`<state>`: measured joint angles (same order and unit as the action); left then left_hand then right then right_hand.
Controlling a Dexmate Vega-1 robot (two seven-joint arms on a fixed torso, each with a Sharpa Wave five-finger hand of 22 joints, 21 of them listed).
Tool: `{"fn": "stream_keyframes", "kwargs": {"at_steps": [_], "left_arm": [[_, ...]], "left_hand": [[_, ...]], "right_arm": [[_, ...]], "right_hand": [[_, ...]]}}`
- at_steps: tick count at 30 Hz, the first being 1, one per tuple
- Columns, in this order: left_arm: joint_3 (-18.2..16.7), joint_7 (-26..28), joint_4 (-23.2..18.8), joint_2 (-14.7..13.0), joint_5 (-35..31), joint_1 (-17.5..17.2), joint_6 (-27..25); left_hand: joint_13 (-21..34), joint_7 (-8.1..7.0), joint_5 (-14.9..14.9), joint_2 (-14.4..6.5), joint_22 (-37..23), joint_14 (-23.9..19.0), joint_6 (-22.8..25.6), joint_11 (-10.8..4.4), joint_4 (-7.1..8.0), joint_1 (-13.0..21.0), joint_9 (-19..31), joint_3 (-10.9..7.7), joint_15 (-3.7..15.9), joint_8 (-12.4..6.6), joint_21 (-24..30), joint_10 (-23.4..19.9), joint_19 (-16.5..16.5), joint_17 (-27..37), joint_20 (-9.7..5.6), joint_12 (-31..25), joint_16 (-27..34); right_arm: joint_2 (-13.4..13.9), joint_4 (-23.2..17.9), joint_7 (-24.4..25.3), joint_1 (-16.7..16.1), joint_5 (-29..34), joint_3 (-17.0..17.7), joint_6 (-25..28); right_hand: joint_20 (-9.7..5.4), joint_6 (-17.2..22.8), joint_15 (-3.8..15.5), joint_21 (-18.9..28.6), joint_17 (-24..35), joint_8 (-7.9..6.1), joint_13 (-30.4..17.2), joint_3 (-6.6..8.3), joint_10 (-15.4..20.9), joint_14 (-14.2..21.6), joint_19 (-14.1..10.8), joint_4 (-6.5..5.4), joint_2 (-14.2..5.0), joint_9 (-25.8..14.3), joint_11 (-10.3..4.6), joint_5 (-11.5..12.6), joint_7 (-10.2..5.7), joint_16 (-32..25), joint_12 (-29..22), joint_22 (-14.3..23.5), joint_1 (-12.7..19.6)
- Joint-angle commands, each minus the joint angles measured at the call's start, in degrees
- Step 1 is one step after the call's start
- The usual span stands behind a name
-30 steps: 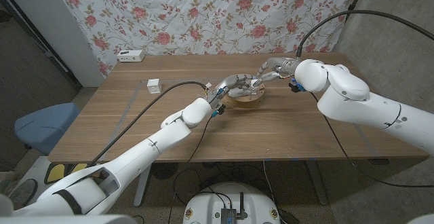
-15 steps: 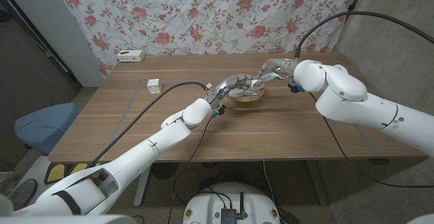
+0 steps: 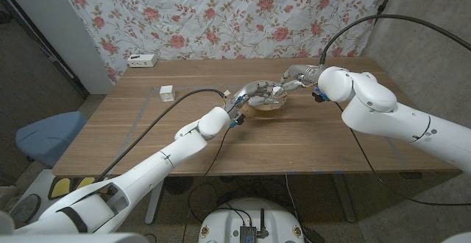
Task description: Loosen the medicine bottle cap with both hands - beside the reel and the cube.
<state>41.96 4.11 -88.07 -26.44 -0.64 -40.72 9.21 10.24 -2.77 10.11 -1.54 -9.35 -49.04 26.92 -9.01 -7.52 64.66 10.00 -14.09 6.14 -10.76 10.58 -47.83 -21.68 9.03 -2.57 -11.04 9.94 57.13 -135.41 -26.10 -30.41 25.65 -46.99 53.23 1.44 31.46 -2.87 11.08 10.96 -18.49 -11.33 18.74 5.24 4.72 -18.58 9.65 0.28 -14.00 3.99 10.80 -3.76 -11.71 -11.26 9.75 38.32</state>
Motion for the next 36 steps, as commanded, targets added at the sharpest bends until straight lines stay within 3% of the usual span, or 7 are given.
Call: {"fn": "stream_keyframes", "kwargs": {"at_steps": [1, 23, 36], "left_arm": [[0.03, -0.11, 0.31, 0.08, 0.03, 0.0, 0.46], [0.13, -0.31, 1.14, 0.6, 0.43, 0.39, 0.5], [0.26, -0.67, 1.89, 0.8, 0.62, 0.84, 0.98]], "left_hand": [[0.26, -0.22, 0.27, -0.62, -0.13, -0.62, 0.42, 0.06, -0.07, 0.13, 0.14, -0.39, 5.9, 0.29, -0.03, -0.31, 0.37, 0.17, -1.13, -0.31, -0.08], [0.27, -0.27, 0.23, -0.71, -0.13, -0.71, 0.58, 0.0, -0.16, -0.15, 0.14, -0.88, 5.85, 0.27, -0.01, -0.34, 0.38, 0.17, -1.16, -0.28, -0.08], [0.26, -0.3, 0.2, -0.69, -0.13, -0.81, 0.61, 0.03, -0.2, -0.37, 0.14, -1.12, 5.82, 0.29, -0.02, -0.27, 0.4, 0.17, -1.14, -0.23, -0.07]], "right_arm": [[-0.51, 0.12, 0.32, -0.38, -0.02, 0.19, 0.3], [-1.11, 1.27, 0.83, 0.09, -1.03, -0.24, -0.14], [-1.68, 2.13, 1.95, 0.08, -0.16, -0.68, -0.42]], "right_hand": [[-0.05, 0.66, -0.08, 0.34, 0.2, -0.68, -0.16, 0.22, 0.75, 0.42, -0.4, -0.25, 0.2, -0.28, 0.06, -0.22, 0.14, -0.21, -0.49, 0.14, 0.39], [0.01, 2.48, -0.11, 0.4, 0.41, -1.85, -0.18, -0.18, 1.61, 1.04, -0.87, -0.96, 0.19, -0.91, 0.4, -0.43, 1.36, -0.48, -0.61, 0.15, -0.43], [-0.19, 4.79, 0.35, 0.66, 0.48, -3.31, -0.19, -0.11, 2.84, 2.32, -1.95, -0.85, 0.0, -1.48, 0.44, -0.41, 0.75, -0.9, -0.83, 0.16, -0.02]]}}
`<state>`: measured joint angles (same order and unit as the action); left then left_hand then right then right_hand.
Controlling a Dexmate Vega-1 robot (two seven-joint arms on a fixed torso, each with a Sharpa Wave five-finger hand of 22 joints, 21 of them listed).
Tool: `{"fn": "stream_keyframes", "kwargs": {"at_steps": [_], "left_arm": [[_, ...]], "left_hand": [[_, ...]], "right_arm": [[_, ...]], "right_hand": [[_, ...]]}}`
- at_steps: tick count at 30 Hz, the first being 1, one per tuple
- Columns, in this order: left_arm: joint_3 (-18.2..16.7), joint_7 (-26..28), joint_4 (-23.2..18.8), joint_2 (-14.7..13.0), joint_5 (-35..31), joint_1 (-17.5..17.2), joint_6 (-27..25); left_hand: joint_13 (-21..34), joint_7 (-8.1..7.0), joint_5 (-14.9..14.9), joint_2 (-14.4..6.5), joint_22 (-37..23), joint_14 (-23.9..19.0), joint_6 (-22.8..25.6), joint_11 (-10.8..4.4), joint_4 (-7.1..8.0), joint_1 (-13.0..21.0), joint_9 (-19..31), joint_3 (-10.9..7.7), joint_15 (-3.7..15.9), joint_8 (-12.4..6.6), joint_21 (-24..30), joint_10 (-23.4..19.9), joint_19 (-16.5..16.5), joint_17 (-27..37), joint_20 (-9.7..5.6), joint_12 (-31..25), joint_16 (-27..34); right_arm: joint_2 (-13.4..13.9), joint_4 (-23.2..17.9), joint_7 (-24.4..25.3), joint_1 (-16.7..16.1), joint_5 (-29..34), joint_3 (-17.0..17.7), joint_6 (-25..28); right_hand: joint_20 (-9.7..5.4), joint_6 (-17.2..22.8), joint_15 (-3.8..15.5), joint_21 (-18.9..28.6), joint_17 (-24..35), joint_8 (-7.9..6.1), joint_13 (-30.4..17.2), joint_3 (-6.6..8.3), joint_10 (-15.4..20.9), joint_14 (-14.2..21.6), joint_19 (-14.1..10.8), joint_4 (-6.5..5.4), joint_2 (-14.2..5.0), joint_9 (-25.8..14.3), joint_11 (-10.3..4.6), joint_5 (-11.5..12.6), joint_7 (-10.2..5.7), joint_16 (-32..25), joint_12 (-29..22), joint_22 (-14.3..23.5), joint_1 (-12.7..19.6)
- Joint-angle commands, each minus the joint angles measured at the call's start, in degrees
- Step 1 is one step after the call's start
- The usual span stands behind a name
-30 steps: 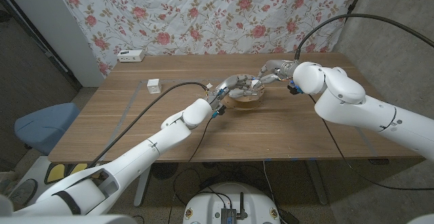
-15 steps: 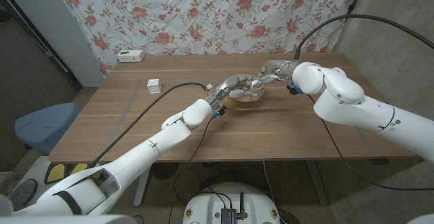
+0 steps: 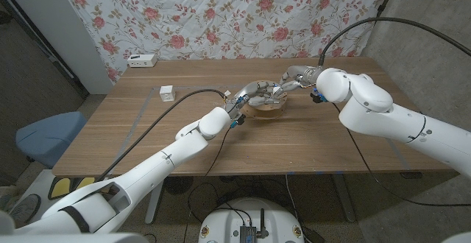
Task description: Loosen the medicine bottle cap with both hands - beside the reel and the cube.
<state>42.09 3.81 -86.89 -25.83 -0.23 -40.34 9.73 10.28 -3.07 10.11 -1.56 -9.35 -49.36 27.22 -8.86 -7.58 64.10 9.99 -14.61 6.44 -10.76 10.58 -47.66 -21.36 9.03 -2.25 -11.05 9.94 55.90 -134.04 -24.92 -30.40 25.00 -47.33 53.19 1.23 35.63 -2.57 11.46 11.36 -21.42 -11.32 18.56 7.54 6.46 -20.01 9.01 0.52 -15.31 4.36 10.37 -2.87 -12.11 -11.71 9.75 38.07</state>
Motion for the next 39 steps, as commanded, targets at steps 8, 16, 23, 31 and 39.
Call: {"fn": "stream_keyframes", "kwargs": {"at_steps": [8, 16, 23, 31, 39], "left_arm": [[0.21, -0.61, 1.18, 0.34, 0.32, 0.7, 0.9], [0.23, -0.63, 1.11, 0.34, 0.31, 0.64, 0.97], [0.2, -0.68, 0.79, 0.22, 0.42, 0.39, 0.74], [0.17, -0.66, 0.55, 0.12, 0.43, 0.25, 0.63], [0.24, -0.85, 0.6, 0.13, 0.5, 0.28, 0.62]], "left_hand": [[0.22, -0.11, 0.21, -0.65, -0.12, -0.47, 0.33, -0.12, -0.19, 0.15, 0.15, -0.73, 5.57, 0.28, 0.0, -0.56, 0.04, 0.17, -1.52, -0.27, -0.09], [0.22, -0.13, 0.2, -0.57, -0.12, -0.45, 0.36, -0.07, -0.27, 0.09, 0.15, -0.87, 5.55, 0.28, 0.0, -0.56, 0.04, 0.16, -1.49, -0.26, -0.11], [0.22, -0.2, 0.18, -0.59, -0.13, -0.51, 0.33, -0.05, -0.22, -0.08, 0.15, -0.97, 5.46, 0.31, 0.0, -0.53, 0.04, 0.17, -1.54, -0.24, -0.08], [0.22, -0.28, 0.17, -0.53, -0.13, -0.51, 0.28, -0.13, -0.25, -0.2, 0.15, -1.09, 5.49, 0.33, 0.02, -0.52, -0.03, 0.17, -1.5, -0.22, -0.1], [0.22, -0.29, 0.18, -0.61, -0.13, -0.57, 0.26, 0.13, -0.25, -0.3, 0.15, -1.26, 5.5, 0.33, 0.01, -0.39, -0.01, 0.18, -1.48, -0.17, -0.07]], "right_arm": [[-0.7, 0.83, 0.86, 0.21, 1.7, -0.87, 0.24], [-0.72, 0.86, 0.99, -0.04, 2.1, -0.79, 0.32], [-0.7, 0.83, 0.89, -0.21, 2.33, -0.7, 0.38], [-0.82, 0.97, 1.35, -0.69, 2.19, -0.41, 0.27], [-0.85, 1.04, 1.59, -0.99, 2.13, -0.23, 0.12]], "right_hand": [[-0.31, 2.06, 0.34, 0.4, 0.13, -1.3, -0.19, 0.26, 1.43, 1.07, -1.17, -0.09, -0.57, -0.51, 0.02, 0.01, -0.68, -0.63, -0.53, 0.17, 0.75], [-0.44, 2.68, 0.72, 0.56, 0.17, -1.82, -0.19, 0.41, 1.83, 1.45, -1.91, -0.03, -0.85, -0.76, -0.15, -0.02, -1.04, -0.73, -0.53, 0.18, 1.16], [-0.54, 3.5, 0.84, 0.57, 0.2, -2.39, -0.19, 0.6, 2.34, 1.78, -2.23, 0.03, -1.18, -0.98, -0.24, -0.03, -1.27, -0.81, -0.58, 0.19, 1.61], [-0.63, 4.31, 0.99, 0.56, 0.21, -2.94, -0.18, 0.83, 2.63, 1.99, -2.5, 0.16, -1.52, -1.16, -0.3, -0.02, -1.67, -0.83, -0.55, 0.19, 2.21], [-0.77, 5.06, 1.62, 0.53, 0.18, -3.38, -0.18, 1.33, 3.13, 2.44, -2.81, 0.53, -1.99, -1.12, -0.6, 0.06, -2.29, -0.9, -0.55, 0.19, 3.46]]}}
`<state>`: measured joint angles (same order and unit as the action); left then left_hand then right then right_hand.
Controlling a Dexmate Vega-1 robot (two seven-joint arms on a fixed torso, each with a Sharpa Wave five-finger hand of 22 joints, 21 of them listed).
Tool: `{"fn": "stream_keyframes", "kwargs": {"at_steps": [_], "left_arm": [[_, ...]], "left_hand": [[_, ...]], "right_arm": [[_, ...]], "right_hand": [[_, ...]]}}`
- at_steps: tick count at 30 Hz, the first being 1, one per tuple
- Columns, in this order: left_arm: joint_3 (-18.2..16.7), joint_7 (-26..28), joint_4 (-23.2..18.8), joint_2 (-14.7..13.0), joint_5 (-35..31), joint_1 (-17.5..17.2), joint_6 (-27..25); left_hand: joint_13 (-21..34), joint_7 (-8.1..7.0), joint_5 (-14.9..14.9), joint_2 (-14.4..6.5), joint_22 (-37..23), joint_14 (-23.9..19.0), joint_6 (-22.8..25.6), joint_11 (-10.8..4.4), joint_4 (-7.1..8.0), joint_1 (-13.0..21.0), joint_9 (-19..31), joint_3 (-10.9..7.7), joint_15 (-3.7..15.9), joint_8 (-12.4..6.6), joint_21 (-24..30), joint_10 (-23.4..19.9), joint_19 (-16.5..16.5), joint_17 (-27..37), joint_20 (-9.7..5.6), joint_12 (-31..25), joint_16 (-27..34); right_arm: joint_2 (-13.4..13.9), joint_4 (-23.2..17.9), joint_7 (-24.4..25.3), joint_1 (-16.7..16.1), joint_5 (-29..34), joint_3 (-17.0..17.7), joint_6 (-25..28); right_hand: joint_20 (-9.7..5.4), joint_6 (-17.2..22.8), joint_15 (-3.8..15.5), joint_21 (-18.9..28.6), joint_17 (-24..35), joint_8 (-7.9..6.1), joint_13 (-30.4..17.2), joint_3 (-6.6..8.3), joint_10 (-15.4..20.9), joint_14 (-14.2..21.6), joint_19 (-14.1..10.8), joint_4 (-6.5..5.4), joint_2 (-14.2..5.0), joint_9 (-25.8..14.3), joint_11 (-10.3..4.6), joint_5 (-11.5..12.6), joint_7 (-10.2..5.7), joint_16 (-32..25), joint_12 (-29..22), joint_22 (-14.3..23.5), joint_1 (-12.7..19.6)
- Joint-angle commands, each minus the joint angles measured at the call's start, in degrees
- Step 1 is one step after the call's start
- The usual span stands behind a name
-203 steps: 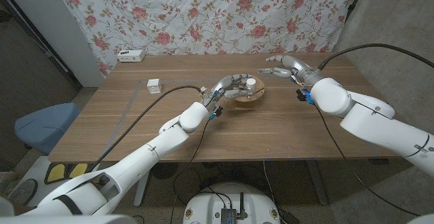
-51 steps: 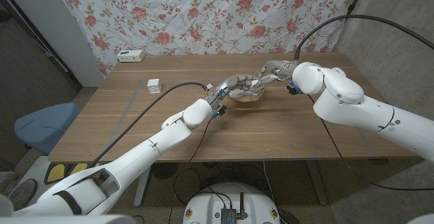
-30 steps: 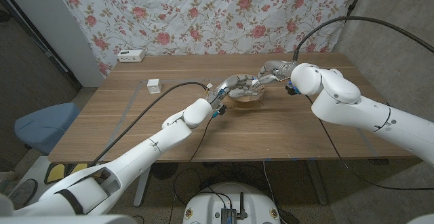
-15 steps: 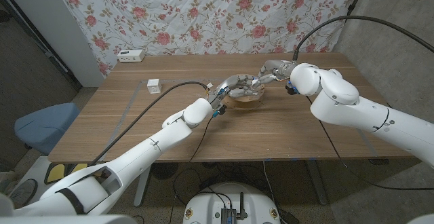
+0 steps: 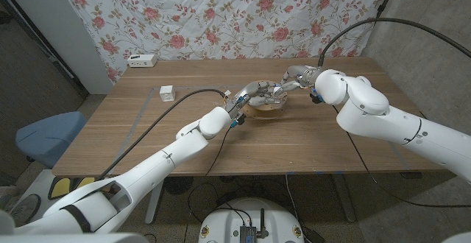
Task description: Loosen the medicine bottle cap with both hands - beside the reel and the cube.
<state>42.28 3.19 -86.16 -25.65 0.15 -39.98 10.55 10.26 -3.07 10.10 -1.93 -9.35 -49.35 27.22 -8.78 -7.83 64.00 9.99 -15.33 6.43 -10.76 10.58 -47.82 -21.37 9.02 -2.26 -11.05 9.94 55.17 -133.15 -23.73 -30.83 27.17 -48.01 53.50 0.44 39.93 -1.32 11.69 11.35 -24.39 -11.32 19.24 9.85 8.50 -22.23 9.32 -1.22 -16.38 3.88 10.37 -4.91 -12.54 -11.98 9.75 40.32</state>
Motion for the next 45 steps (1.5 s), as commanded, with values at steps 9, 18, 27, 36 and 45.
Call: {"fn": "stream_keyframes", "kwargs": {"at_steps": [9, 18, 27, 36, 45], "left_arm": [[0.04, -0.27, 0.13, 0.04, 0.18, 0.03, -0.02], [0.08, -0.44, 0.44, 0.14, 0.35, 0.11, 0.14], [0.13, -0.56, 0.76, 0.24, 0.36, 0.33, 0.22], [0.25, -0.87, 1.59, 0.57, 0.53, 0.78, 0.68], [0.36, -1.04, 2.37, 0.83, 0.54, 1.25, 1.02]], "left_hand": [[0.25, -0.29, 0.17, -0.27, -0.13, -0.68, 0.19, -0.13, 0.06, -0.41, 0.15, -0.65, 5.43, 0.35, 0.01, -0.4, -0.02, 0.2, -1.52, -0.23, -0.04], [0.25, -0.22, 0.17, -0.26, -0.13, -0.75, 0.19, -0.11, 0.06, -0.55, 0.15, -0.79, 5.43, 0.34, 0.01, -0.38, -0.03, 0.19, -1.51, -0.22, -0.04], [0.25, -0.27, 0.17, -0.22, -0.13, -0.75, 0.11, -0.15, -0.02, -0.61, 0.15, -0.96, 5.51, 0.36, 0.01, -0.48, -0.03, 0.18, -1.52, -0.25, -0.07], [0.26, -0.38, 0.17, -0.26, -0.13, -0.82, 0.08, -0.25, 0.0, -0.78, 0.15, -1.12, 5.46, 0.35, 0.0, -0.56, 0.0, 0.19, -1.49, -0.27, -0.05], [0.27, -0.32, 0.18, -0.29, -0.13, -0.87, 0.05, -0.27, 0.01, -0.94, 0.15, -1.28, 5.45, 0.35, 0.0, -0.65, 0.0, 0.19, -1.46, -0.29, -0.05]], "right_arm": [[-0.14, 0.14, 0.84, -1.02, -0.87, 1.17, -0.61], [-0.12, 0.37, 1.45, -1.47, -2.4, 2.04, -1.17], [0.13, 0.78, 2.53, -2.36, -5.91, 4.04, -2.98], [0.38, 1.21, 3.02, -2.35, -8.46, 4.77, -3.71], [0.64, 1.78, 4.37, -3.04, -12.17, 6.44, -5.23]], "right_hand": [[-0.22, 1.09, 0.87, 0.24, 0.16, -0.7, -0.17, 1.88, 1.03, 0.58, -0.94, 0.72, -1.53, 0.06, -0.69, 0.23, -0.94, -0.39, -0.1, 0.18, 3.69], [-0.59, 1.68, 1.96, 0.06, 0.12, -1.07, -0.16, 3.29, 1.29, 0.91, -1.03, 1.1, -2.82, 0.25, -1.9, 0.35, -1.59, -0.33, 0.08, 0.17, 6.79], [-0.85, 1.3, 2.51, -0.09, 0.1, -0.89, -0.14, 4.29, 0.94, 0.84, -0.94, 1.13, -3.86, 0.52, -3.47, 0.47, -2.29, -0.19, 0.41, 0.18, 9.12], [-1.18, 0.48, 3.04, -0.3, 0.04, -0.21, -0.1, 5.79, 0.56, 0.74, -0.58, 1.32, -5.37, 1.02, -4.9, 0.83, -3.22, 0.0, 0.67, 0.19, 12.46], [-1.7, -0.49, 3.73, -0.47, 0.05, 0.73, -0.08, 7.13, 0.3, 0.36, 0.04, 1.3, -6.85, 1.52, -6.18, 1.34, -4.37, 0.2, 0.76, 0.2, 15.5]]}}
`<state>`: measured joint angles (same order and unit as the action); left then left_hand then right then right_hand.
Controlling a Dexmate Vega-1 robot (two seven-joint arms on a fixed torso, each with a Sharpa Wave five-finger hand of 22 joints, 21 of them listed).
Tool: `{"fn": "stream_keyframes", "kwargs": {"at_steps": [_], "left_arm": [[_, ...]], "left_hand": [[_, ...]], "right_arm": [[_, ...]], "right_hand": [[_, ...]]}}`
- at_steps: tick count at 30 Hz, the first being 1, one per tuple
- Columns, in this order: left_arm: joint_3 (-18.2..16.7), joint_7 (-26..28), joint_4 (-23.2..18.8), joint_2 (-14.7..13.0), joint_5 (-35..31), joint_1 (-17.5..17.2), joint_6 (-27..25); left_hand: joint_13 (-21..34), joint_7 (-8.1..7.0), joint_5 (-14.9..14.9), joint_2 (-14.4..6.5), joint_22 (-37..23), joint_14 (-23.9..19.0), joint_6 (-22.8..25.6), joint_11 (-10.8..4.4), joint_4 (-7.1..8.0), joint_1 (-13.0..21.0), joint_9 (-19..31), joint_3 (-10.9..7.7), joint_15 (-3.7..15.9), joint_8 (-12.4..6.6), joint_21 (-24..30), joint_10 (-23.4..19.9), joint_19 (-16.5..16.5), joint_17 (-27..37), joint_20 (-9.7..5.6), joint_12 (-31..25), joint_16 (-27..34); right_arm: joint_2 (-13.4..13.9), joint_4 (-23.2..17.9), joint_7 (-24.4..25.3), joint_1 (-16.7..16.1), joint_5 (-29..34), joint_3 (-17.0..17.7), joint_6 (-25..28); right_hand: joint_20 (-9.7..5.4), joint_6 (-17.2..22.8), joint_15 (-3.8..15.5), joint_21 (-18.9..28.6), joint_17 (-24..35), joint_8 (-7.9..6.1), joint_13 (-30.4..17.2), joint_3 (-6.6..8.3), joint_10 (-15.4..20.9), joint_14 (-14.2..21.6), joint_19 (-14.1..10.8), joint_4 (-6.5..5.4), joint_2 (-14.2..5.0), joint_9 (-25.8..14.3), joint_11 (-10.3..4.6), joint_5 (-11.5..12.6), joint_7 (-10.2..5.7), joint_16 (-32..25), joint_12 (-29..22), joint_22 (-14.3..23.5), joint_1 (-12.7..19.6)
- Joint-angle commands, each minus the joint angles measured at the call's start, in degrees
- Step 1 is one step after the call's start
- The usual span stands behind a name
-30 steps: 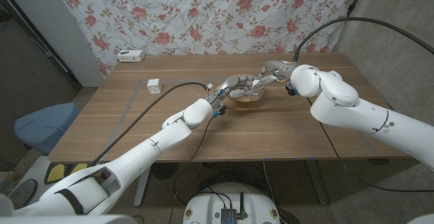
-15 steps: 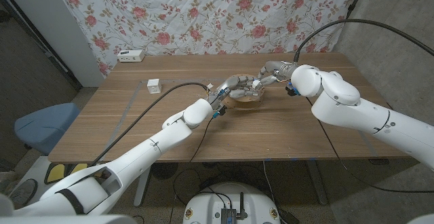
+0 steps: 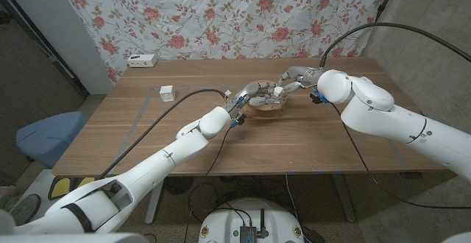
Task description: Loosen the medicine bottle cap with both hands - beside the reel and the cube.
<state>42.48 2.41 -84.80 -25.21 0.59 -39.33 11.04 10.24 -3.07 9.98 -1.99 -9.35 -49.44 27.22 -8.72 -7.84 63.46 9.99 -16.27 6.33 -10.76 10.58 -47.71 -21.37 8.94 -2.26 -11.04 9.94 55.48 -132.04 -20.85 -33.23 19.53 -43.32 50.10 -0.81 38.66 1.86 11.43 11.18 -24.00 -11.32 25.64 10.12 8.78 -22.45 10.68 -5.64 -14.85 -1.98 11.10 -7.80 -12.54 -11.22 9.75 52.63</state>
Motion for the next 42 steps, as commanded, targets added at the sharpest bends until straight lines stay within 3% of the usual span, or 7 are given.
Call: {"fn": "stream_keyframes", "kwargs": {"at_steps": [1, 27, 32, 42], "left_arm": [[0.16, -0.28, 1.15, 0.45, 0.16, 0.66, 0.63], [0.09, -0.01, 0.59, 0.19, 0.21, 0.07, 0.41], [0.1, -0.09, 0.77, 0.22, 0.22, 0.16, 0.58], [0.16, -0.25, 1.2, 0.33, 0.23, 0.33, 0.98]], "left_hand": [[0.3, -0.3, 0.29, -0.23, -0.13, -0.78, 0.07, -0.28, 0.01, -0.42, 0.15, -0.36, 5.55, 0.34, 0.0, -0.71, -0.01, 0.26, -1.47, -0.27, -0.05], [0.32, -0.51, 0.28, -0.12, -0.13, -0.89, -0.13, -0.33, -0.1, -0.75, 0.15, -0.85, 5.5, 0.35, -0.01, -0.68, 0.04, 0.25, -1.55, -0.23, -0.07], [0.32, -0.49, 0.28, -0.12, -0.13, -0.91, -0.21, -0.34, -0.1, -0.81, 0.15, -0.94, 5.5, 0.37, -0.02, -0.68, 0.07, 0.26, -1.52, -0.23, -0.06], [0.32, -0.45, 0.29, -0.16, -0.13, -0.99, -0.16, -0.2, -0.13, -0.9, 0.15, -1.14, 5.54, 0.33, -0.01, -0.64, 0.06, 0.26, -1.5, -0.21, -0.05]], "right_arm": [[0.38, 0.76, 1.63, -0.71, -4.95, 1.92, -2.14], [1.28, 0.83, 3.85, -0.53, -9.33, 2.23, -2.8], [1.58, 0.62, 3.43, -0.22, -10.19, 2.25, -2.68], [2.19, -0.03, 2.49, 0.52, -12.31, 2.54, -1.9]], "right_hand": [[-0.45, 0.74, 0.54, -0.22, 0.22, 0.42, -0.08, 0.83, -0.01, 0.06, 0.29, -0.08, -2.54, 0.03, -0.5, 0.65, -1.63, 0.2, 0.0, 0.2, 3.4], [-0.81, 1.19, 0.95, -0.19, 0.24, 1.43, -0.06, 1.92, -0.04, -0.16, 0.83, -0.16, -3.5, 0.75, -2.65, 1.53, -4.11, 0.24, -0.09, 0.23, 6.86], [-0.62, -0.01, 0.78, -0.19, 0.25, 2.25, -0.06, 1.9, -0.48, -0.4, 0.99, -0.23, -3.33, 0.92, -2.27, 1.69, -4.24, 0.31, 0.05, 0.23, 7.48], [0.01, -3.17, -0.6, -0.38, 0.2, 4.44, -0.06, 0.87, -2.22, -1.65, 2.02, -0.65, -2.12, 1.31, -0.73, 1.7, -2.77, 0.71, 0.41, 0.22, 7.78]]}}
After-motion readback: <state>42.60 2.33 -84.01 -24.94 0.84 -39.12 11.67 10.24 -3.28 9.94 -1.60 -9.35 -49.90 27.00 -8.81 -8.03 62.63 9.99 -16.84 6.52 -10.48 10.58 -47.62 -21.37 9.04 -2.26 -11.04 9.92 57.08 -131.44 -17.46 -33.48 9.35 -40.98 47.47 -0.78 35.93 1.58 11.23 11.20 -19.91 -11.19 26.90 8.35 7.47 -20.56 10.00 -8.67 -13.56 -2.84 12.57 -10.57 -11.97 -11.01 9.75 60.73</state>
